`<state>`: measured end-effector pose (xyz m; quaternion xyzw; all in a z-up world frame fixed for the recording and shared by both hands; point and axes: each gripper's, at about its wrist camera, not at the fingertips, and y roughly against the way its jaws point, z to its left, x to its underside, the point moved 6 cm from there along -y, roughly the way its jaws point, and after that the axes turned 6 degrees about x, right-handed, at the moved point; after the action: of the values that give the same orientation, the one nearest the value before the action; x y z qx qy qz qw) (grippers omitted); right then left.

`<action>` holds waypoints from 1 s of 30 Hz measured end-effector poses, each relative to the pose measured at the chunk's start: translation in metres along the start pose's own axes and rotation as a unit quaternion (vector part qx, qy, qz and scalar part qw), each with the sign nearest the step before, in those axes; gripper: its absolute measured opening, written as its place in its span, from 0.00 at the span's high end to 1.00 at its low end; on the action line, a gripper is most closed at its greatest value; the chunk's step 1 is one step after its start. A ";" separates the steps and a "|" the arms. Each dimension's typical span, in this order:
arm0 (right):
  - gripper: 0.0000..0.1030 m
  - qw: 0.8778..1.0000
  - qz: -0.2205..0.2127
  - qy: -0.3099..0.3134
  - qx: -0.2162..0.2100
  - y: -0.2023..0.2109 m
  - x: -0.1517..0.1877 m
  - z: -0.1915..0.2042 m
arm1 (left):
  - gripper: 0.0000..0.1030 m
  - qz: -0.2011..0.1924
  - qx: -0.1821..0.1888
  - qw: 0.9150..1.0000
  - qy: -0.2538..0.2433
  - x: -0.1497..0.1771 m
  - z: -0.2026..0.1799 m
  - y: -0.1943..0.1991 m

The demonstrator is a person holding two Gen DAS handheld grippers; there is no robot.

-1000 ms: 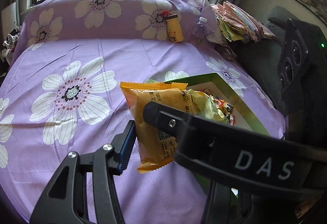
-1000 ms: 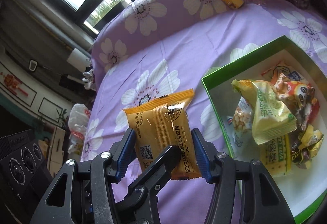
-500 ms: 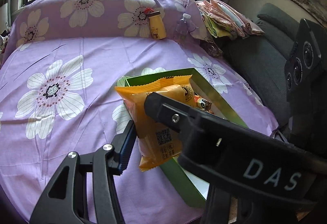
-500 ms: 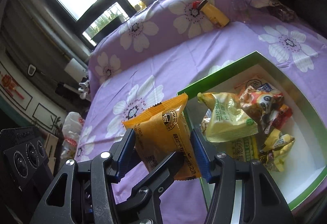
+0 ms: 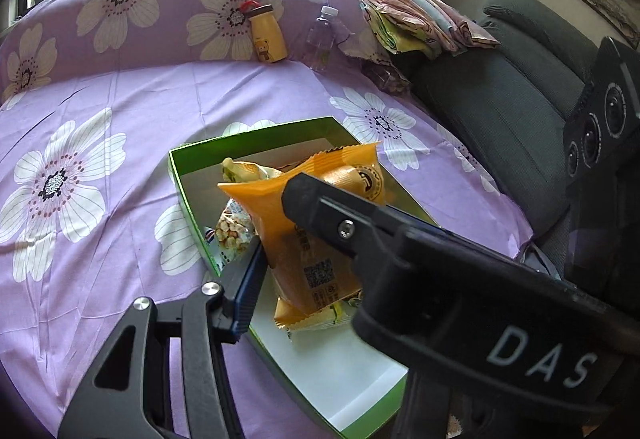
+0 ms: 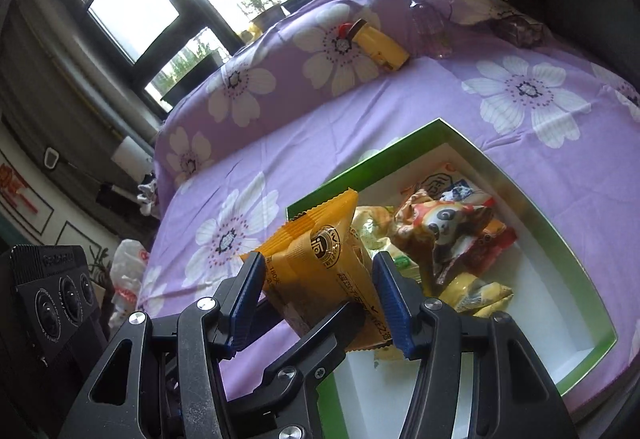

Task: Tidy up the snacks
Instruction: 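Lower the cake packet into the box and open the right gripper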

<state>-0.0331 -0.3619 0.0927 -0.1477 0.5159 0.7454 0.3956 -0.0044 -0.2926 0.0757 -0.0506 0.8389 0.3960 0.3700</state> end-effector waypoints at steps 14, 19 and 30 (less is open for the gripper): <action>0.43 0.999 0.023 -0.012 0.026 -0.019 -0.001 -0.027 | 0.53 0.037 0.020 0.999 0.030 0.008 0.002 -0.035; 0.43 0.998 0.045 -0.019 0.035 -0.031 0.003 -0.033 | 0.53 0.051 0.022 0.997 0.045 0.012 0.006 -0.044; 0.42 0.996 0.069 -0.033 0.046 -0.042 0.007 -0.039 | 0.53 0.062 0.014 0.997 0.046 0.016 0.010 -0.049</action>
<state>-0.0137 -0.3870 0.0442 -0.0689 0.5455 0.7505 0.3666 0.0084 -0.3160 0.0305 -0.0116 0.8617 0.4038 0.3069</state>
